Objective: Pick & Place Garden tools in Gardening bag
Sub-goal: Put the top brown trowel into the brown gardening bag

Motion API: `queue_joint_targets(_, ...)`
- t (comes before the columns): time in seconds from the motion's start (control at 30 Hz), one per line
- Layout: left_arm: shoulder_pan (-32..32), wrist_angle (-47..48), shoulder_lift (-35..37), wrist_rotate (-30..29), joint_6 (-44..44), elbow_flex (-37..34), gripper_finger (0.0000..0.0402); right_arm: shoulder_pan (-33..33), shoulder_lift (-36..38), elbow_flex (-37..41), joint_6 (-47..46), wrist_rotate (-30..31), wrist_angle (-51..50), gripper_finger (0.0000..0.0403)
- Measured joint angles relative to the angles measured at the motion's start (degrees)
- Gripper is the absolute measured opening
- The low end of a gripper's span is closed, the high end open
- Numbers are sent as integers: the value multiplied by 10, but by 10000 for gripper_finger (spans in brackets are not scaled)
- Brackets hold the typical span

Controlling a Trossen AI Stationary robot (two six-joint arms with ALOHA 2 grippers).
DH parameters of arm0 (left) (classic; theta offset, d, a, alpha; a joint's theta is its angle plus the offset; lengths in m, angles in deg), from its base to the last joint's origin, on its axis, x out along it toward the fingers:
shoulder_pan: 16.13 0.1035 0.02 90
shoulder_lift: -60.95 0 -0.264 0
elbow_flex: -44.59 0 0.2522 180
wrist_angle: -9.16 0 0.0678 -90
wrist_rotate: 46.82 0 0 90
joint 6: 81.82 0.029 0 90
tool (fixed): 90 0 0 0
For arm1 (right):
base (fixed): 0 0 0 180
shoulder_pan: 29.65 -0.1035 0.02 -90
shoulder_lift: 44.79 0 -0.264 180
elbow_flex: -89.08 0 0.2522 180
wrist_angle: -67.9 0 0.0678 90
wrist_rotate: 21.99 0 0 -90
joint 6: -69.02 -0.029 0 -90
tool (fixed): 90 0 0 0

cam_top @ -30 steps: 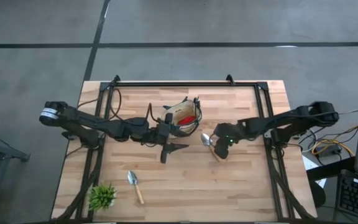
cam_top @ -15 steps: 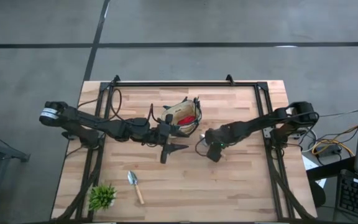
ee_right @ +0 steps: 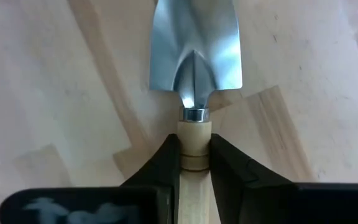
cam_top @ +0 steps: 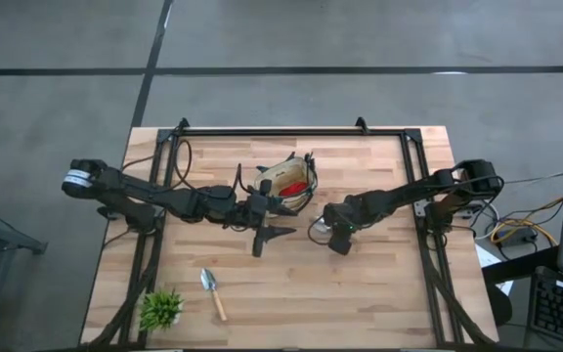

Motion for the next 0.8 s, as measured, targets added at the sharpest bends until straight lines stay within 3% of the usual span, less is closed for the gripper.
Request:
queue_joint_targets(0.27, -1, 1, 0, 0, 73, -2, 195, -8, 70, 0, 46, -13, 2, 61)
queue_joint_targets(0.5, -16, 18, 0, 7, 179, -17, 195, -30, 170, 0, 135, -110, 9, 62)
queue_joint_targets(0.8, -22, -63, -4, 30, 220, -43, 195, -49, 254, 1, 221, -206, 165, 63)
